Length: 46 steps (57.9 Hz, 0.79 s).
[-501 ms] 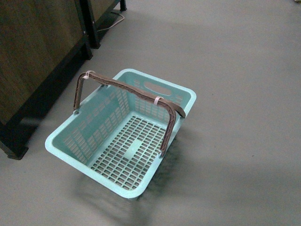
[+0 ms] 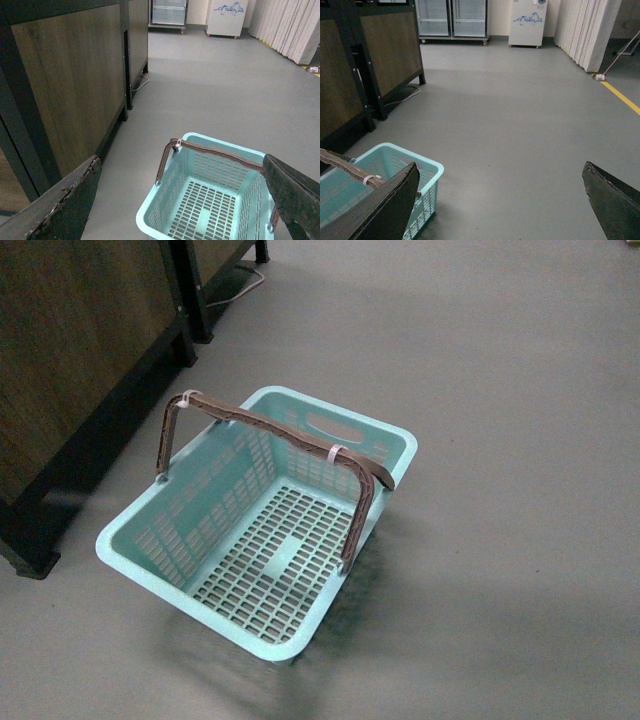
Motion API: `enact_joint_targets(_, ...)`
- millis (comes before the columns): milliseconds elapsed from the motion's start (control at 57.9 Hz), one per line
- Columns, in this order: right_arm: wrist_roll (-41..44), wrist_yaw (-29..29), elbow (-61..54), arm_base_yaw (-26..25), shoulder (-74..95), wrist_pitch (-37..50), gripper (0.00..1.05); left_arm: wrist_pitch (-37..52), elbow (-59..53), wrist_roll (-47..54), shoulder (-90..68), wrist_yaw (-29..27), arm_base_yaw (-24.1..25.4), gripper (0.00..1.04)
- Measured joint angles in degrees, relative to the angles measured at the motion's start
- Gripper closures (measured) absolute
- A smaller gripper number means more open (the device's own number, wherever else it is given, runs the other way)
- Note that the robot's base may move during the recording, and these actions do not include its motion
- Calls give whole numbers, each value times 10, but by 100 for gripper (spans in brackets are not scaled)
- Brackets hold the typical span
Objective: Pick mango and avocado into basket
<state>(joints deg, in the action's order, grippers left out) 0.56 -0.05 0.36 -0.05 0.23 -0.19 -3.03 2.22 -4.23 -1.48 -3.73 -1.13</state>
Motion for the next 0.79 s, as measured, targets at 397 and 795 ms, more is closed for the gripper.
enact_joint_targets(397,0,0,0,0,0,0,8,277,141,-532,-574,84,100,7)
enact_joint_targets(795,0,0,0,0,0,0,8,390,391,-685,-1086,39,-35,7)
